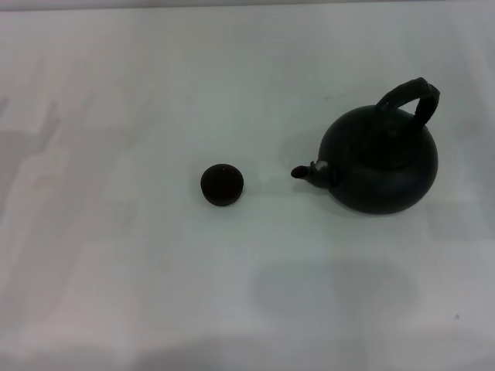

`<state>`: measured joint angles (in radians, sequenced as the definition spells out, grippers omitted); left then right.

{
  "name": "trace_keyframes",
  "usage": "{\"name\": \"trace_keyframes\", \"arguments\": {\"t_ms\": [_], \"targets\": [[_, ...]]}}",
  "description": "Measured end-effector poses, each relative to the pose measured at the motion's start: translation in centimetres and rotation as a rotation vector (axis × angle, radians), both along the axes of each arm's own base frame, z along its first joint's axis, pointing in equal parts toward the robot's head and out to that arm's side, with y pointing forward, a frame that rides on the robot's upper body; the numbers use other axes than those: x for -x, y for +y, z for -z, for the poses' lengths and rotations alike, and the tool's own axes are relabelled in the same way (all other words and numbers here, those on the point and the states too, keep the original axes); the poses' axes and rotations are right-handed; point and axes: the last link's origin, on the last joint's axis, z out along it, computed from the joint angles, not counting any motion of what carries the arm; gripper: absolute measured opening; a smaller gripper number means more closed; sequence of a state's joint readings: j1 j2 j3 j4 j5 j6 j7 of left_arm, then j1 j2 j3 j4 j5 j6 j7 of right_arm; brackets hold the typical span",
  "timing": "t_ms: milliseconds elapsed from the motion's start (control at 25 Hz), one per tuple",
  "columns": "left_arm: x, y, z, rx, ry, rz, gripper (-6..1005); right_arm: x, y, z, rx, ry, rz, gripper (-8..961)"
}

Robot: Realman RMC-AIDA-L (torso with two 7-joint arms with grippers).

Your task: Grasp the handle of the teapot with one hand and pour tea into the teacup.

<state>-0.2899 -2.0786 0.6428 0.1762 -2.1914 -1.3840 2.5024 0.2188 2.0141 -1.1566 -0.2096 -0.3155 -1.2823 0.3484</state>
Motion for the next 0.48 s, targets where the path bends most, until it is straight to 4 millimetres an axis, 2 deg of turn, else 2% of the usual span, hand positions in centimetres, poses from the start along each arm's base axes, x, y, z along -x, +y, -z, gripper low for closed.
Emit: {"name": "trace_keyframes", "arguments": {"t_ms": [480], "targets": [[0.09, -0.04, 0.21, 0.006, -0.003, -0.009, 876, 0.07, 0.29, 0.55, 0.021, 0.004, 0.005, 829]]}}
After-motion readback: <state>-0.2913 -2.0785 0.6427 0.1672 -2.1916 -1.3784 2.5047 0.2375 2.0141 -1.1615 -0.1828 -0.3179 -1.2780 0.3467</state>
